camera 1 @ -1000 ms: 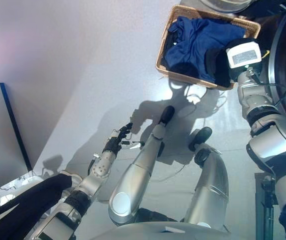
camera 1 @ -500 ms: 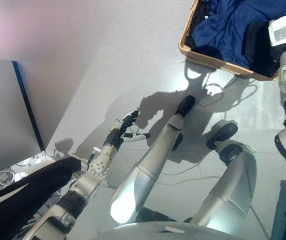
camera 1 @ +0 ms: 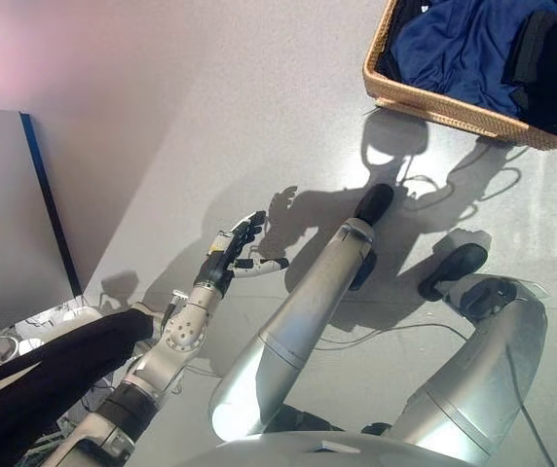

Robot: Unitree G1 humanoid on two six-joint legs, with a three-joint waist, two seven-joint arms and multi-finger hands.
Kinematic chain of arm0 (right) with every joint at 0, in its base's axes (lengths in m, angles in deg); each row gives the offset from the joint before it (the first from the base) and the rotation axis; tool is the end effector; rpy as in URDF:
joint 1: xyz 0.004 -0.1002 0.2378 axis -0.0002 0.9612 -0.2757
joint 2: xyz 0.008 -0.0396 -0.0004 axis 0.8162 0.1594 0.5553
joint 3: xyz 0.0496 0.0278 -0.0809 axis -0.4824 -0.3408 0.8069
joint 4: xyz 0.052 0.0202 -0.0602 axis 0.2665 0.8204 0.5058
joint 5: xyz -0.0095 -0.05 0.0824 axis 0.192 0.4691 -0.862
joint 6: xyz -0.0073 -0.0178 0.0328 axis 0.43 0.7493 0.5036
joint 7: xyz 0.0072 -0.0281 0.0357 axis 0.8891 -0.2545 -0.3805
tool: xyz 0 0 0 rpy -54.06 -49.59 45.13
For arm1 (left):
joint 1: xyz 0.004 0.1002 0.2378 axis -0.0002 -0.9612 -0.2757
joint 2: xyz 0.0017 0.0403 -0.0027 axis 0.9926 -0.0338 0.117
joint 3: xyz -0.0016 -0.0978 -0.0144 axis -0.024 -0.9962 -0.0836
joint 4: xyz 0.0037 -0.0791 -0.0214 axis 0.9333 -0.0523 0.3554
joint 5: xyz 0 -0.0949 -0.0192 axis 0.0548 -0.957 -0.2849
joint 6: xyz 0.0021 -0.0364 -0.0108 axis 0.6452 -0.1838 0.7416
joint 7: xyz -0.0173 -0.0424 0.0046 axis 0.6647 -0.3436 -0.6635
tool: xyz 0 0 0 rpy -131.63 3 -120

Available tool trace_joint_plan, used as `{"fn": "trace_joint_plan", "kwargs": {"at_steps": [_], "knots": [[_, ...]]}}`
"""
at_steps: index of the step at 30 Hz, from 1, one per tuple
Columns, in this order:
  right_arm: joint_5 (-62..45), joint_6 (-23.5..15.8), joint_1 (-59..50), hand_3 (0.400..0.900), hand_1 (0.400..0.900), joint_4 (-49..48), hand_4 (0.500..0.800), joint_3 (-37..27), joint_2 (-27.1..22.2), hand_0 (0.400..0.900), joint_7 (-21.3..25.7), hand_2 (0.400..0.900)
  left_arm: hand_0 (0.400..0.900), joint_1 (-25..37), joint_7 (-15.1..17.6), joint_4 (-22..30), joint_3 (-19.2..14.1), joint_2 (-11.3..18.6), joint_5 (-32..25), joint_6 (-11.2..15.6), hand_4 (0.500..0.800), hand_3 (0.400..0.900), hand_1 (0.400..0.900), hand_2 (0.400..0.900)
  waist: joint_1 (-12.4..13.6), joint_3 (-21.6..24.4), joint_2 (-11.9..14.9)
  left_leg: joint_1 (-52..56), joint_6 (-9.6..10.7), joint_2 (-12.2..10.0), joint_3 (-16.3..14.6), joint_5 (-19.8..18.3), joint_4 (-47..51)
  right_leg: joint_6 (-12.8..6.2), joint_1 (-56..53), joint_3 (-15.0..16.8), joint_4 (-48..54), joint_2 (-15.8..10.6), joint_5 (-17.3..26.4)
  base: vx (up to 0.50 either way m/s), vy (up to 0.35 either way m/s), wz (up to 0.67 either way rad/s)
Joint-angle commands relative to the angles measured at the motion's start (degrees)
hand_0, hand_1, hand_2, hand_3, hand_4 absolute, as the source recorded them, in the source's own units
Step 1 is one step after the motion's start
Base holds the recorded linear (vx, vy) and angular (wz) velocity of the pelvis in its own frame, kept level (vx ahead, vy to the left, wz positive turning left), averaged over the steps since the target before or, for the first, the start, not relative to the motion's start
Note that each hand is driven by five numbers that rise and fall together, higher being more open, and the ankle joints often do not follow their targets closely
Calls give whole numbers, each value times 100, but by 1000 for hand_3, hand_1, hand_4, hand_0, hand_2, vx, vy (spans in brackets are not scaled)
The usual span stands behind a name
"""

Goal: Put the clothes in the basket into the washing machine.

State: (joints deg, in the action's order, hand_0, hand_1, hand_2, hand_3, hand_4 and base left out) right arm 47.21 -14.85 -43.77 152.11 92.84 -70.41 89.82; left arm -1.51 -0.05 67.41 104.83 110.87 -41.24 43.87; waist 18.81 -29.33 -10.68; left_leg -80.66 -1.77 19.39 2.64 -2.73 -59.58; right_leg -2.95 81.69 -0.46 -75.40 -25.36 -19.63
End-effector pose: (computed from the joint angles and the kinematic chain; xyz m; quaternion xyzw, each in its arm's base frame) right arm 0.3127 -0.3423 0.2709 -0.9028 0.0695 -0.2614 0.3344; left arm 0.1959 0.1517 0.0240 0.1272 0.0161 -0.1280 0.9834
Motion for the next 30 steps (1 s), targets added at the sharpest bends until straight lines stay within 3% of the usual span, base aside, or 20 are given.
{"fn": "trace_joint_plan", "kwargs": {"at_steps": [1,9,15,18,24,28,30], "knots": [[178,321,116,400,400,-18,500,525,-589,400,-66,400,900,-422,137,297,-343,57,-14,301,800,900,900,900,-128,285,-534,215,13,28,49,-891,-210,-33,-60,106,219,32,192,-35,-42,5],[114,367,85,400,400,-153,500,579,-600,400,165,400,900,-339,151,217,-394,127,55,288,800,900,900,900,-90,393,-388,342,29,-40,177,-748,97,-31,-185,-57,518,68,273,-17,-45,0],[-279,490,-35,400,400,-357,500,411,-598,400,813,400,900,-185,196,148,-295,177,133,281,800,900,900,900,-129,469,-279,630,-5,-148,319,-656,497,-60,-542,-234,955,152,369,-4,-48,-6],[-875,551,-116,400,400,-501,500,17,-561,400,1357,400,900,-94,310,125,-227,212,215,265,800,900,900,900,-163,499,-230,788,-31,-242,334,-614,698,-85,-736,-315,1209,226,451,3,-24,-15],[-2013,425,178,400,400,-1309,500,-1130,-365,400,2344,400,900,74,505,100,-174,149,364,201,800,900,900,900,-355,482,-150,1275,-55,-442,333,-549,1158,-182,-1257,-474,1783,438,634,25,-12,-20],[-3242,164,786,400,400,-2619,500,-2875,85,400,3100,400,900,176,684,-55,-212,-38,476,140,800,900,900,900,-586,401,-67,1685,-59,-591,300,-486,1568,-275,-1683,-571,2244,647,809,54,-15,-25],[-4098,-217,1104,400,400,-3157,500,-3773,496,400,3352,400,900,247,802,-171,-200,-134,520,116,800,900,900,900,-707,352,-4,1938,-46,-673,305,-453,1813,-313,-1919,-628,2513,734,912,72,-20,-28]]}}
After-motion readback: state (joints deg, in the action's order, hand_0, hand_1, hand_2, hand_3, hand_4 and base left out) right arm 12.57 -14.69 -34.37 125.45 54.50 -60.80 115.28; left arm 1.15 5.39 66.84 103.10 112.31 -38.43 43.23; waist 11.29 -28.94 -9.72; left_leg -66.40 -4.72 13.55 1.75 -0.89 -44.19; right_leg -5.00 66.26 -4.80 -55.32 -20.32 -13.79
